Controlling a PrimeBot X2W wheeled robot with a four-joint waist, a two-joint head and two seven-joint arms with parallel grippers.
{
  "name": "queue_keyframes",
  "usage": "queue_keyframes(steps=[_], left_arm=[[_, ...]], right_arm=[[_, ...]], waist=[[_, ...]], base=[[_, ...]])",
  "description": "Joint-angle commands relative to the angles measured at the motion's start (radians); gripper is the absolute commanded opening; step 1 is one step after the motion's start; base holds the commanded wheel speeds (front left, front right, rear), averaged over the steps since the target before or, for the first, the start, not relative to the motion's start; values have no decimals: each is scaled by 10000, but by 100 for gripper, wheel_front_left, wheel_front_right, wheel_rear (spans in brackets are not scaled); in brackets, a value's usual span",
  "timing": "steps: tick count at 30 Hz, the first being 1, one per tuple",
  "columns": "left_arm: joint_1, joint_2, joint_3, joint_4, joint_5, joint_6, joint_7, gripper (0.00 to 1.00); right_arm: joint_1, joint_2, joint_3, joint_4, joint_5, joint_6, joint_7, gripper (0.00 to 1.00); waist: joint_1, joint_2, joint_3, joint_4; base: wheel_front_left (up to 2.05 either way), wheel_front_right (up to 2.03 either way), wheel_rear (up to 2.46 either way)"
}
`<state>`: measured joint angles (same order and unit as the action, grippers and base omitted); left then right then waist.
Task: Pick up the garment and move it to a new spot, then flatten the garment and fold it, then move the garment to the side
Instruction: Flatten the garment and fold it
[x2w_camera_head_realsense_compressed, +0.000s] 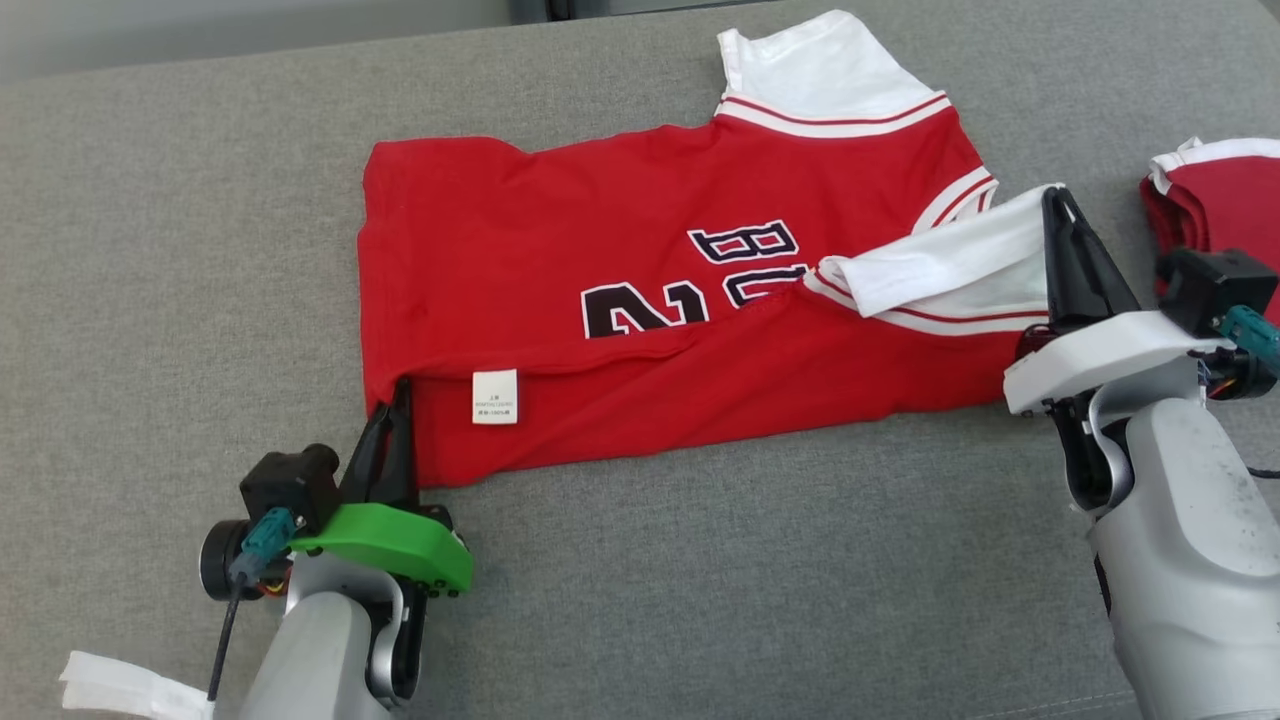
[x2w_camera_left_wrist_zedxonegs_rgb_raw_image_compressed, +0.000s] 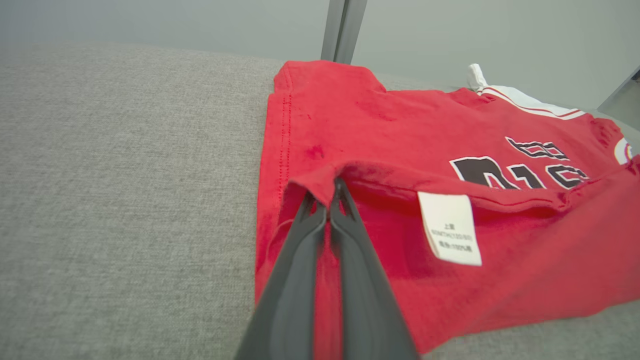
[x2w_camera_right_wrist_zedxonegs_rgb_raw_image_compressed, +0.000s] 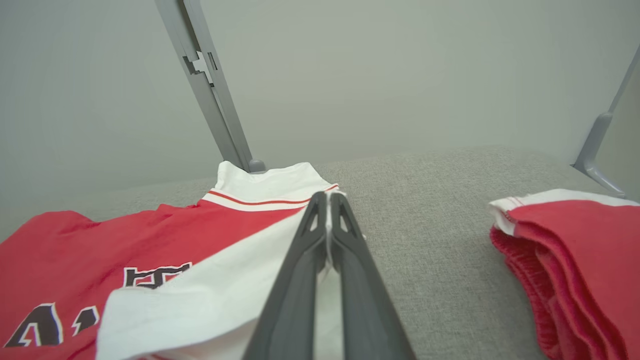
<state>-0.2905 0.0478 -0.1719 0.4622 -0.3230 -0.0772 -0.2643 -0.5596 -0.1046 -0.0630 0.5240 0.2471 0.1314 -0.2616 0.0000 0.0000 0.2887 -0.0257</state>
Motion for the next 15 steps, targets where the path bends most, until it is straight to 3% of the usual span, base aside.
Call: queue_keyframes(steps=[1,5,6,7,8,12,15], left_arm=[[-282,59,42,62,10,59,6,0],[-541,57,96,184,30,136,6,0],[-562,59,102,202,10,171,6,29],[-565,57,81,210,-23,186,6,65],[-536,57,89,179,-63,263,6,100],[-89,54,321,-298,-284,699,6,100],[300,49,197,-612,-348,791,6,100]], right_arm=[[-178,-39,-8,120,-155,-17,-42,0],[-561,-13,-36,267,-369,-17,-42,0],[-599,26,-93,266,-375,-17,-42,14],[-600,60,-85,266,-470,-17,-42,47],[-568,88,-77,236,-523,-17,-42,100],[-113,158,-372,-102,-734,-17,-42,100],[413,243,-704,-466,-829,-17,-42,100]], waist=[[0,0,238,69],[0,0,381,107],[0,0,402,108],[0,0,419,105],[0,0,424,104],[0,0,399,95],[0,0,331,89]], base=[[0,0,0],[0,0,0],[0,0,0],[0,0,0],[0,0,0],[0,0,0],[0,0,0]])
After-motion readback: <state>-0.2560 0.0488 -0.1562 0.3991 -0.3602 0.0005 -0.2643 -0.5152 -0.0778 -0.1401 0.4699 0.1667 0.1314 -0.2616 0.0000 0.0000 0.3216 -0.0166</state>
